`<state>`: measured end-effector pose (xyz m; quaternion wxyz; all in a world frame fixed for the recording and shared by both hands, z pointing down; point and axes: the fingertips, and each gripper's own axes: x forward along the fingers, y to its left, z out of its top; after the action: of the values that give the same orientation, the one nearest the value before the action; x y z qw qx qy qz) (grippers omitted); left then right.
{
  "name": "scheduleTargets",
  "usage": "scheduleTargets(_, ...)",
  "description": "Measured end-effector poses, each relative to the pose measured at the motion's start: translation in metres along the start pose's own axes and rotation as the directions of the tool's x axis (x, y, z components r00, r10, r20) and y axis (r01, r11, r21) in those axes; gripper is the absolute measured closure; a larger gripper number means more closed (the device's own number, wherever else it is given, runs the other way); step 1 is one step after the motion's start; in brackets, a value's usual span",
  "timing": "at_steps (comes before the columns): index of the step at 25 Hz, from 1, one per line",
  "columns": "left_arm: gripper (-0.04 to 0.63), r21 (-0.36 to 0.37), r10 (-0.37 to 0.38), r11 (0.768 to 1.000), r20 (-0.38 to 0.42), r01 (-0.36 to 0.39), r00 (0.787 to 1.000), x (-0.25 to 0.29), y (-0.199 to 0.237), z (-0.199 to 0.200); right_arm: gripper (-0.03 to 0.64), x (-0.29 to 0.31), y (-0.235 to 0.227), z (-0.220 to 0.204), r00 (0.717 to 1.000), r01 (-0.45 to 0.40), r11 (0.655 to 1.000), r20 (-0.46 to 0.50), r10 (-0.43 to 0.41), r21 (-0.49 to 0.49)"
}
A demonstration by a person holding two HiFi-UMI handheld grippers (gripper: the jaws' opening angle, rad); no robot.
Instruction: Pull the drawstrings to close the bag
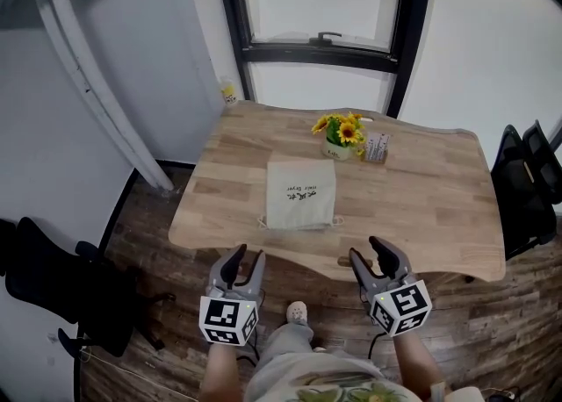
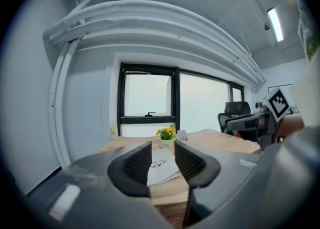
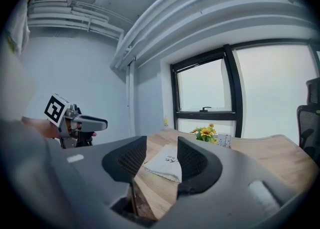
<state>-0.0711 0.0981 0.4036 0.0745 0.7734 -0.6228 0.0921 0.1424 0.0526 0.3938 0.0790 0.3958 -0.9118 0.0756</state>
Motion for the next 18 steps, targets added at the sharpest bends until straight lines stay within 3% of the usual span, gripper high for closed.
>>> scheduleTargets(11, 0.459, -0.02, 0.005, 1.0, -0.058, -0.006, 0.998, 0.042, 0.046, -0.018, 0.434, 0.04, -0.022, -0.008, 0.997, 0.048, 0.999, -0.057, -0.049, -0.011)
scheduleTargets(18, 0.459, 0.012, -0.024, 1.0, -0.099, 0.026, 0.995, 0.068, 0.07, -0.026, 0.435, 0.063, -0.034, -0.012, 0.992, 0.09, 0.995, -0.083, -0.093, -0.033)
